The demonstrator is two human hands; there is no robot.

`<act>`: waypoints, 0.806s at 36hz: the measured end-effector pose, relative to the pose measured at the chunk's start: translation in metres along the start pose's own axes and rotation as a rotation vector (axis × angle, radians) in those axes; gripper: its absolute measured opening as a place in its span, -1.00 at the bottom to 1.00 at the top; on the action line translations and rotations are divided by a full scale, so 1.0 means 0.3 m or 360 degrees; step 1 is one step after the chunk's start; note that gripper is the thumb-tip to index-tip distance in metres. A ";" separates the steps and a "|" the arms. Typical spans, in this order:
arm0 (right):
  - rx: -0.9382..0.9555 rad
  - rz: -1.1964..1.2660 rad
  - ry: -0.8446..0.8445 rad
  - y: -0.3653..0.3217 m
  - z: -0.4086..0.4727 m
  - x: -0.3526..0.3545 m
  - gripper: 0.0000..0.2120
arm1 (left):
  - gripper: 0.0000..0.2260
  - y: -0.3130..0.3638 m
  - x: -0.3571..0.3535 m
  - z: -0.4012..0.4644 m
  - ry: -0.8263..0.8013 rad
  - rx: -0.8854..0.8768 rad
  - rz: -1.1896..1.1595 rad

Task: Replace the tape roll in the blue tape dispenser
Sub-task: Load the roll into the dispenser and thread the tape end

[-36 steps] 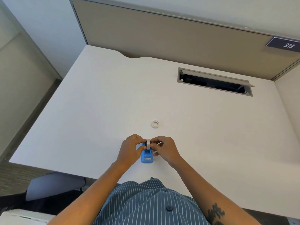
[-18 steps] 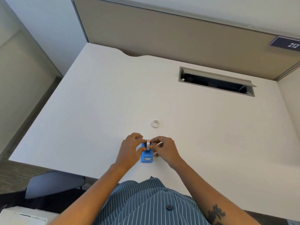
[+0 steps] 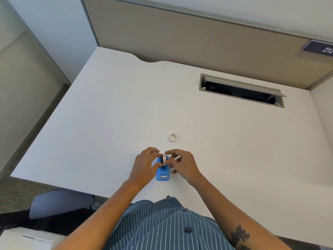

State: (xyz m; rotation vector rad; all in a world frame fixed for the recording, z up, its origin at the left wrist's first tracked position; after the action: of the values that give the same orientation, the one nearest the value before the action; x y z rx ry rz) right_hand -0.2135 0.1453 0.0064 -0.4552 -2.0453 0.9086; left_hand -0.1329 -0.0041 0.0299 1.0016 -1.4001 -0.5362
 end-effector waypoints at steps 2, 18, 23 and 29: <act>-0.0013 -0.0005 -0.0007 0.003 -0.002 -0.003 -0.71 | -0.70 -0.002 -0.002 -0.002 -0.0010 -0.0006 -0.0020; -0.0013 -0.0075 -0.0012 -0.001 -0.015 -0.007 -0.74 | -0.69 0.003 -0.017 -0.008 -0.0067 -0.0076 -0.0060; -0.0010 -0.0083 0.0019 -0.001 -0.022 -0.002 -0.74 | -0.69 0.001 -0.013 -0.010 -0.0061 -0.0077 -0.0080; 0.0105 -0.0175 0.0067 -0.012 -0.036 0.007 -0.74 | -0.70 0.011 -0.004 -0.021 -0.0042 -0.0162 -0.0106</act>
State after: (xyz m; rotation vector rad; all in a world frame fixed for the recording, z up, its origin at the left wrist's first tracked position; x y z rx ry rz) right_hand -0.2059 0.1488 0.0144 -0.3207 -1.9759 0.8899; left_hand -0.1277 0.0002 0.0327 0.9651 -1.3527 -0.6656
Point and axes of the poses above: each hand's wrist, its own z-axis towards the middle knuckle, its own x-axis out of the back of the hand, y = z × x, the point moved 10 cm from there along z, towards the middle knuckle, and after that the axes turned 13 degrees about -z, right-handed, at the moved point
